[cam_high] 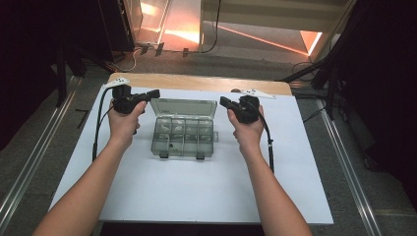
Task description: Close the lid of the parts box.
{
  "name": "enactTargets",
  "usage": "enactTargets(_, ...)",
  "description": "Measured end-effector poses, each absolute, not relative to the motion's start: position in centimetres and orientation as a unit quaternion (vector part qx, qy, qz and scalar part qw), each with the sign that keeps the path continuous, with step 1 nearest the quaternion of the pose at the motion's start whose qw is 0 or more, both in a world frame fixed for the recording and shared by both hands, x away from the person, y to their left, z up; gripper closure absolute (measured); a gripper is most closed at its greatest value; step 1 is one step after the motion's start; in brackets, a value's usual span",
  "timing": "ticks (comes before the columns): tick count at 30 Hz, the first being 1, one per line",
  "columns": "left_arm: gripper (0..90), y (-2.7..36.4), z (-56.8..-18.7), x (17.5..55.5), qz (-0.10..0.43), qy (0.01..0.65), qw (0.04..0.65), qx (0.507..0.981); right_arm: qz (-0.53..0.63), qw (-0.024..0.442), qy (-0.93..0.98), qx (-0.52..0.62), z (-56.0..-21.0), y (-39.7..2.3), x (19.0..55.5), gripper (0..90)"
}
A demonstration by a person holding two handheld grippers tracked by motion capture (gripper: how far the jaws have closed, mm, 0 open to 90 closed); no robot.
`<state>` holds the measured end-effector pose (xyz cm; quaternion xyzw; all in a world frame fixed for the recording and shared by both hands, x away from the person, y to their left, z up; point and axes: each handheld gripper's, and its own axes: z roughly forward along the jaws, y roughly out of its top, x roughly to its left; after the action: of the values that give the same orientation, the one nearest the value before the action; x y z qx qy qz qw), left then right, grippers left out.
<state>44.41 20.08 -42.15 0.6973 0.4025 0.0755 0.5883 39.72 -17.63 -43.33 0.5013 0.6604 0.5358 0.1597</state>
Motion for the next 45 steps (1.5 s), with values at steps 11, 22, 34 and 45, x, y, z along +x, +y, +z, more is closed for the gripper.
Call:
enactTargets(11,90.0,20.2,-42.0,43.5,0.083,0.395,0.587,0.701,0.542,0.161,0.666,0.488,-42.5,-16.9,38.9,90.0)
enactTargets(22,89.9,20.2,-42.3,42.3,0.091,0.392,0.581,0.707,0.544,0.165,0.672,0.475,-42.3,-16.1,38.1,90.0)
enactTargets(34,89.9,19.9,-41.9,40.6,0.111,0.375,0.575,0.719,0.545,0.174,0.684,0.453,-42.2,-15.4,36.6,90.0)
enactTargets(45,89.9,19.6,-42.0,38.5,0.124,0.356,0.575,0.726,0.543,0.180,0.693,0.438,-42.7,-14.6,34.7,90.0)
